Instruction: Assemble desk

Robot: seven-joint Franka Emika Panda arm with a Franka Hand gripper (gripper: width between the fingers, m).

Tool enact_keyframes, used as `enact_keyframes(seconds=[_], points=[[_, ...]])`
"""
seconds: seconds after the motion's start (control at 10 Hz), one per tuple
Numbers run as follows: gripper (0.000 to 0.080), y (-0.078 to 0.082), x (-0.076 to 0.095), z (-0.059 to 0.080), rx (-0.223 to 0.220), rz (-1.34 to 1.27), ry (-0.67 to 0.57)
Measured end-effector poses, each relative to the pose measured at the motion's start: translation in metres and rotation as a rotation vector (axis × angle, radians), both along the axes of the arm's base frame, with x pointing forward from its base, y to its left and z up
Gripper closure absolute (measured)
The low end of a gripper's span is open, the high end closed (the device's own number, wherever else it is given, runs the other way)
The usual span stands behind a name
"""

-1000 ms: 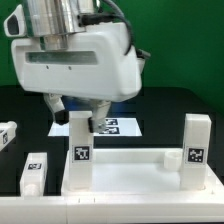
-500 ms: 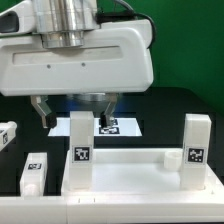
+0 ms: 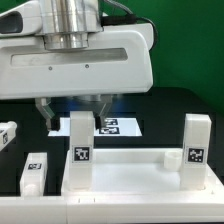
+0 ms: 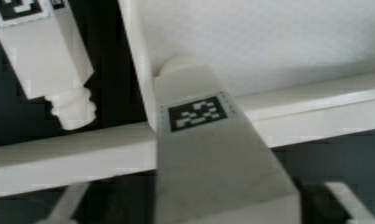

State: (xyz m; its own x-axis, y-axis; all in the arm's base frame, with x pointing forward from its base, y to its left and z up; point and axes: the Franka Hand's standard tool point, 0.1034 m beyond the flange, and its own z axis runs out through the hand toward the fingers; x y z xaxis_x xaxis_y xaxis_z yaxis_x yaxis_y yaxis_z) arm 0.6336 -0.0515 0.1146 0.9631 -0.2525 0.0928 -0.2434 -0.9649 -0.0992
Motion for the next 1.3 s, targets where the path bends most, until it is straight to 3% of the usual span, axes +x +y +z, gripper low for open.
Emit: enact_keyframes(seconds=[0.2,0.5,1.0,1.2,1.3], points=[[0.0515,-0.0017,0.0003,0.0,0.014,-0.151,0.009],[0.0515,-0.0068,-0.0003,-0.0012,0.082,-0.701,0.043],[0.0514,-0.0087,-0.0012,-0.0017,0.12,-1.008,0.069],[0.0514,-0.0039,-0.0029,-0.0029,0.231,-1.512,0.142],[0.0514,-0.0039,-0.0029,-0.0032,0.243,-1.529,0.147]])
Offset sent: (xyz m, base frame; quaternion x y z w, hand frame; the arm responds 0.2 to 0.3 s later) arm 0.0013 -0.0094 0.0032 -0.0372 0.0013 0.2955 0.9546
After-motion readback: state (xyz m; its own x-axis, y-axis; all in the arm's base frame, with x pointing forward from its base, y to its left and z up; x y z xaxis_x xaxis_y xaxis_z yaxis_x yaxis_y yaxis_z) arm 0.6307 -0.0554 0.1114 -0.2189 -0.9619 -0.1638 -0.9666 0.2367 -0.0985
